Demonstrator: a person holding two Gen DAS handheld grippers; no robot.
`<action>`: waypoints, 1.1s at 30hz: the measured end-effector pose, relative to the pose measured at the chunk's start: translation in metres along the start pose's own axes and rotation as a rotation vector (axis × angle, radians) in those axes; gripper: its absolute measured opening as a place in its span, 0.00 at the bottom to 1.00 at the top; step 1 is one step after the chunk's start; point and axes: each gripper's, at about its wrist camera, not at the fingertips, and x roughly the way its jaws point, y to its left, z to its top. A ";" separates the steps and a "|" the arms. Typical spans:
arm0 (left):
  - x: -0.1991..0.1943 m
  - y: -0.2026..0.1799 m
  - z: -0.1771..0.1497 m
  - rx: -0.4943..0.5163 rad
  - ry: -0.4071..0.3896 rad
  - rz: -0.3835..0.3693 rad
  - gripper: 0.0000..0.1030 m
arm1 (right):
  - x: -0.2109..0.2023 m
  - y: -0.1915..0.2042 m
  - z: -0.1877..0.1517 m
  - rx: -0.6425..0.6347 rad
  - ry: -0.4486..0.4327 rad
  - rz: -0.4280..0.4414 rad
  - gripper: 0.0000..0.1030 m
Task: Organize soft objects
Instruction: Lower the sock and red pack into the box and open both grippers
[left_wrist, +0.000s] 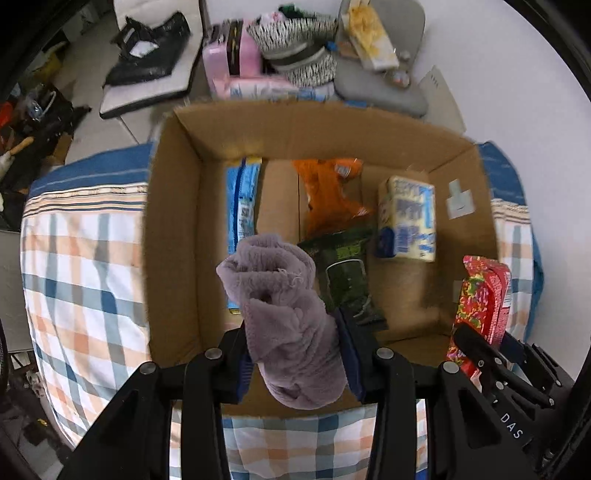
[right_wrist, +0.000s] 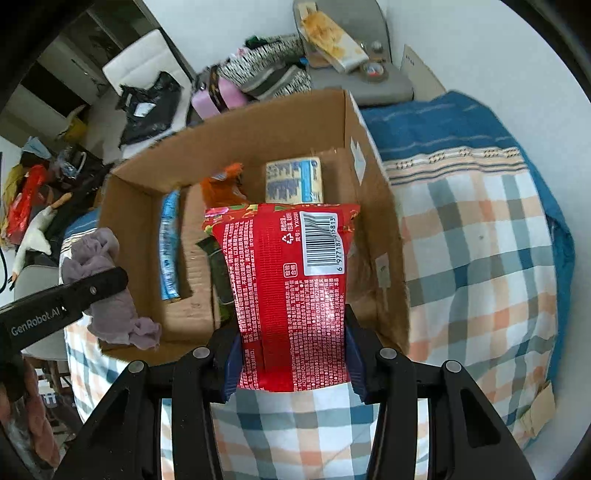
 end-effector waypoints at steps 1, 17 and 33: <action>0.007 0.000 0.002 0.002 0.016 0.005 0.36 | 0.009 0.001 0.003 0.000 0.011 -0.009 0.48; 0.081 -0.007 0.015 0.019 0.202 0.053 0.40 | 0.090 -0.008 0.018 -0.004 0.153 -0.074 0.49; 0.035 0.009 -0.029 -0.035 0.044 0.062 0.45 | 0.074 0.010 0.015 -0.080 0.111 -0.088 0.74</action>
